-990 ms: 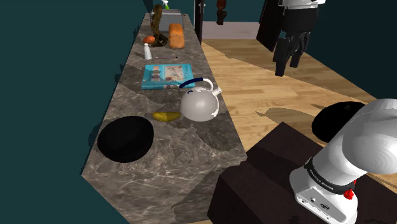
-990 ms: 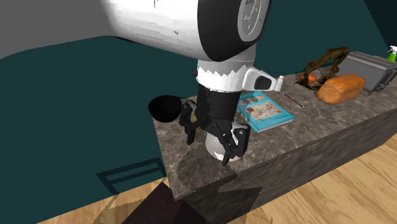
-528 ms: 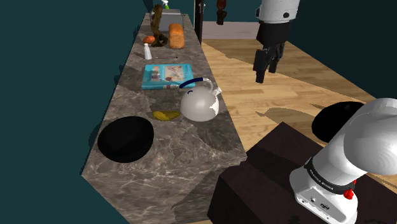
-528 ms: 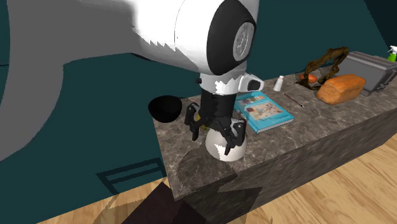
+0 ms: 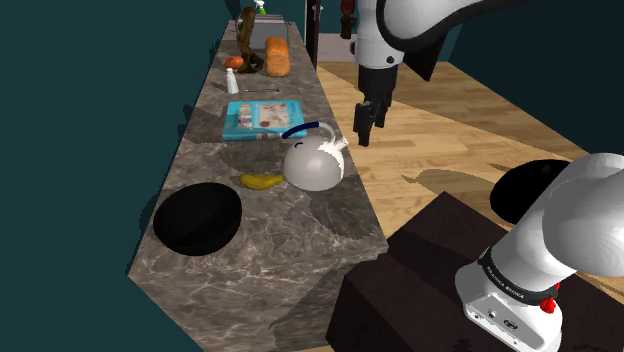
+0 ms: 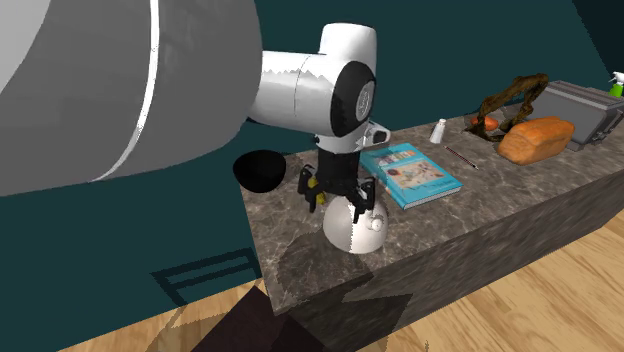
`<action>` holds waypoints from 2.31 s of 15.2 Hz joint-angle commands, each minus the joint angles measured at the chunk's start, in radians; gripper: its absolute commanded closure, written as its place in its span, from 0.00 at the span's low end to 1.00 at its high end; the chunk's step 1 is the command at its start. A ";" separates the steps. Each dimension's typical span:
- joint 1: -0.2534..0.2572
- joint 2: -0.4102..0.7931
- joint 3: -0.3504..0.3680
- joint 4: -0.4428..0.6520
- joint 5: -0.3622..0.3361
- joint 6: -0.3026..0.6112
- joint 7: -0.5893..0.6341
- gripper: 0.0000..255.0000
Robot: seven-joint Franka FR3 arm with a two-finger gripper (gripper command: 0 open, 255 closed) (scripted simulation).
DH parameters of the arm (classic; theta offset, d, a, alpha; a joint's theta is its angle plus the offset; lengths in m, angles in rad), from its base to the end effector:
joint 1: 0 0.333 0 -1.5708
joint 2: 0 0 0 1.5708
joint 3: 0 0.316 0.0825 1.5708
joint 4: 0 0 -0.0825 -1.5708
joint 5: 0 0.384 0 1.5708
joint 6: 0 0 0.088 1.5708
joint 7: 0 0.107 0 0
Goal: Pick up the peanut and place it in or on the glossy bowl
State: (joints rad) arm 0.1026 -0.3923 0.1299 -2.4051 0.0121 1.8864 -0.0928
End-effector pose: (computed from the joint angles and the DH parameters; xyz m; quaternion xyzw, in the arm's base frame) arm 0.4003 0.0975 0.4482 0.9859 0.1530 -0.0632 0.0232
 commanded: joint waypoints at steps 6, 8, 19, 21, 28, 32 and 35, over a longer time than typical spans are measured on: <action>0.032 0.247 0.053 0.094 -0.055 0.195 -0.031 0.00; 0.041 0.317 0.067 0.129 -0.079 0.239 -0.035 0.00; 0.122 0.697 0.111 0.392 -0.261 0.397 -0.028 0.00; 0.144 0.765 0.112 0.451 -0.297 0.411 -0.028 0.00; 0.170 0.869 0.098 0.501 -0.347 0.470 -0.017 0.00; 0.172 0.894 0.091 0.500 -0.358 0.494 -0.011 0.00; 0.172 0.894 0.091 0.500 -0.358 0.494 -0.011 0.00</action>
State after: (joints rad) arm 0.2746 0.5006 0.2206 -1.9051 -0.3453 2.3802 -0.1035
